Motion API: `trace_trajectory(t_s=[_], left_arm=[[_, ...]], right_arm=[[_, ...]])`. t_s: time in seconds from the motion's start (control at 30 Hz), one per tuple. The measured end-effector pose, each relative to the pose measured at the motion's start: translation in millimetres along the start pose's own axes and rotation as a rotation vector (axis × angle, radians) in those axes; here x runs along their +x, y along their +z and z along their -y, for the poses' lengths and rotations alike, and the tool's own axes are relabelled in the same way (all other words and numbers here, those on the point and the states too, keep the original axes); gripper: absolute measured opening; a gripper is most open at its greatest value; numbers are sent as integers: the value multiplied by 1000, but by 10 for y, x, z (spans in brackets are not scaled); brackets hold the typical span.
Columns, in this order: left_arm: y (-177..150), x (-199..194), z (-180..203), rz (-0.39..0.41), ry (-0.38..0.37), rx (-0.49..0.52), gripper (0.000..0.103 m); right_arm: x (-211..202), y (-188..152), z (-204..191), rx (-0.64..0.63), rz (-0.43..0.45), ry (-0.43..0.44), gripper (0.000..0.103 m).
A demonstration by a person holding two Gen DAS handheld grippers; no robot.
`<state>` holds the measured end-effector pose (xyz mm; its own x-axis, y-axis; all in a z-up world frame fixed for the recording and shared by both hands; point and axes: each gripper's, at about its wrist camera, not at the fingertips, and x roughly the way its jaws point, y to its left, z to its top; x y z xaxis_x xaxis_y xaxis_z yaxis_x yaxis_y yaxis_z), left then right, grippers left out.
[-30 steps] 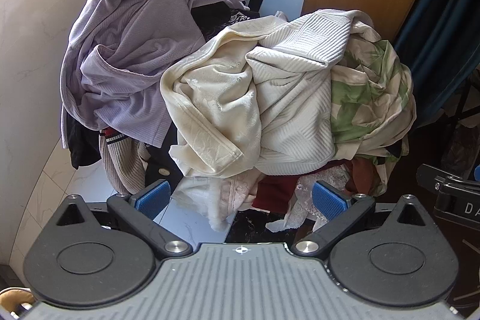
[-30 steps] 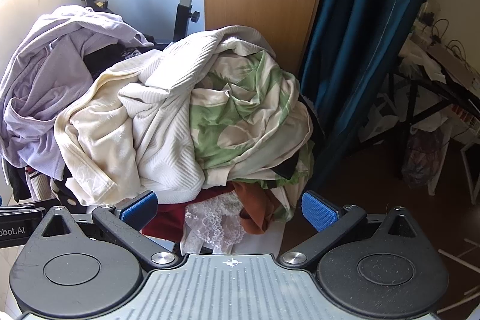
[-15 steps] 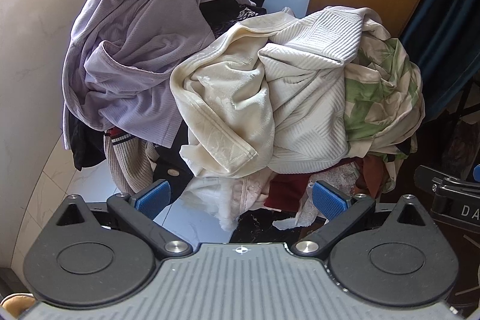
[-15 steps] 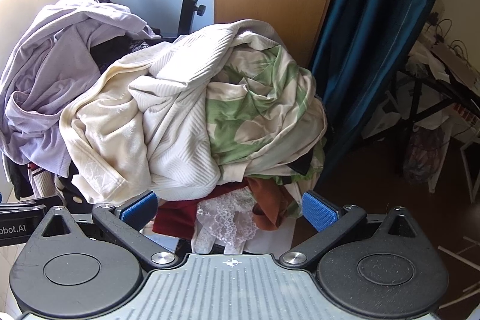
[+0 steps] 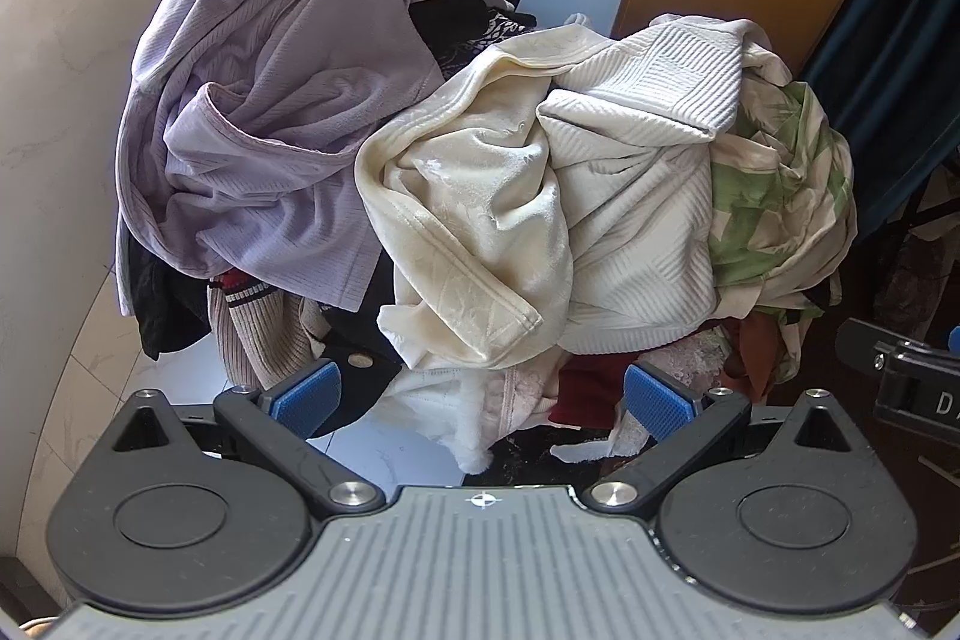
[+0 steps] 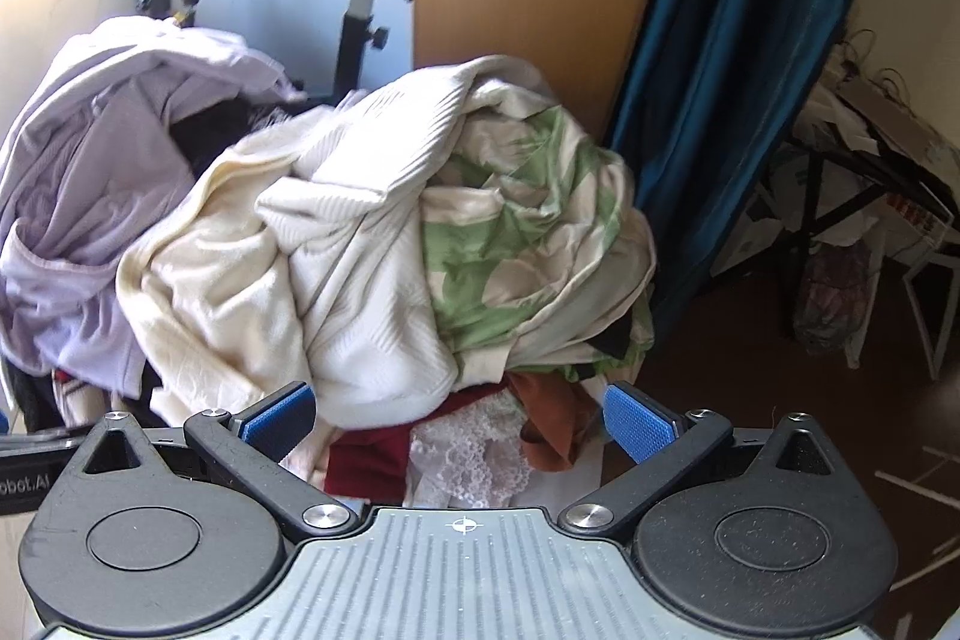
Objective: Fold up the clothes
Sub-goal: 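Push both open tools into the pile toward the cream textured top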
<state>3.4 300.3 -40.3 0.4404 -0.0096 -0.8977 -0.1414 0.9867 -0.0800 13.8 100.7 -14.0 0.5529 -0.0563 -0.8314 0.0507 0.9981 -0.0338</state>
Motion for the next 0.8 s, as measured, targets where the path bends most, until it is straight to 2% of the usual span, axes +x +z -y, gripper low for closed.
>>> trace_trajectory(t_s=[0.17, 0.37, 0.47, 0.6, 0.7, 0.8], left_arm=[[30, 42, -78, 7, -46, 3, 103], [68, 97, -140, 10, -112, 0, 103], [99, 111, -231, 25, -140, -51, 103], [123, 142, -339, 28, -180, -131, 103], [122, 186, -302, 10, -169, -114, 103], [128, 229, -269, -11, -162, -98, 103]], right_arm=[[-83, 42, 151, 73, 43, 11, 102], [-194, 26, 399, 184, 120, -44, 102], [-209, 26, 536, 247, 135, -31, 102], [-155, -5, 614, 308, 107, -18, 102], [-72, -10, 644, 335, 73, 25, 102], [12, -10, 547, 324, 82, 29, 102]])
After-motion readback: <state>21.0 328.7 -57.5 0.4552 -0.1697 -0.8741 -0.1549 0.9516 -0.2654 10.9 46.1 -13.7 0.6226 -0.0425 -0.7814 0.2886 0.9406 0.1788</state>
